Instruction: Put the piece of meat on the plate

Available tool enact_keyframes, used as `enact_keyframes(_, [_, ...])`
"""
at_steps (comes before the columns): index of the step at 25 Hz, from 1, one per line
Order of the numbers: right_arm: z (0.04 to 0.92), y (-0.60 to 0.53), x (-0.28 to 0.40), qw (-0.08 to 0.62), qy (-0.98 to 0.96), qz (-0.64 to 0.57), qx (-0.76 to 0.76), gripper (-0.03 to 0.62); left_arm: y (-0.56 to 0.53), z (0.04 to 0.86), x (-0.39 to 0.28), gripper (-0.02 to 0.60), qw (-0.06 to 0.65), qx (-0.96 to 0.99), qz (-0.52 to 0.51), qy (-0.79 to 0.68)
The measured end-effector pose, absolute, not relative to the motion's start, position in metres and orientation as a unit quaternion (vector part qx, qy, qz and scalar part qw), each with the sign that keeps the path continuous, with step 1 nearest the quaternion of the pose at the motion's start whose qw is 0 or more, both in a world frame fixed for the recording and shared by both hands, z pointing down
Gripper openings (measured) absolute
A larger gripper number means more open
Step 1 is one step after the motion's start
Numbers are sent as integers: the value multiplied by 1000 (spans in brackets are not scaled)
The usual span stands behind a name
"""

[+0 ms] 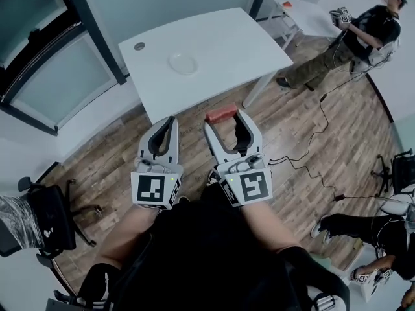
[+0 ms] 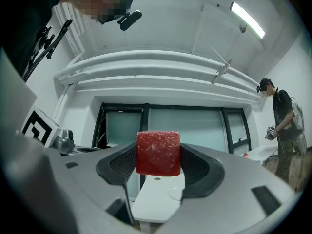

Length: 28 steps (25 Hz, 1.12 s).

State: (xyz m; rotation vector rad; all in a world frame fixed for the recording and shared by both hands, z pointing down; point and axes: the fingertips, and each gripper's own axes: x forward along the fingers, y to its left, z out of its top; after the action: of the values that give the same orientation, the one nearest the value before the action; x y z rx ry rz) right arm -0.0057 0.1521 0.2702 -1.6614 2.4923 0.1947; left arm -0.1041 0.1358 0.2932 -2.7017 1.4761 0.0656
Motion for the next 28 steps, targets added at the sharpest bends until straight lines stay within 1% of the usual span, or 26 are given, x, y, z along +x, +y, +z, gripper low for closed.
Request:
enact_keyframes(14, [269,42,48,70,866,61,-491,278,35,292,-45,-11,30,-846,6,532])
enact_keyframes(20, [273,11,57,68,879,60,-468,277,14,294,-37,-11,31,-832,2,554])
enact_keyframes(28, [281,-26,51,57,887,44,-457,278,-23,303,-46,-11,20,-822,-6,570])
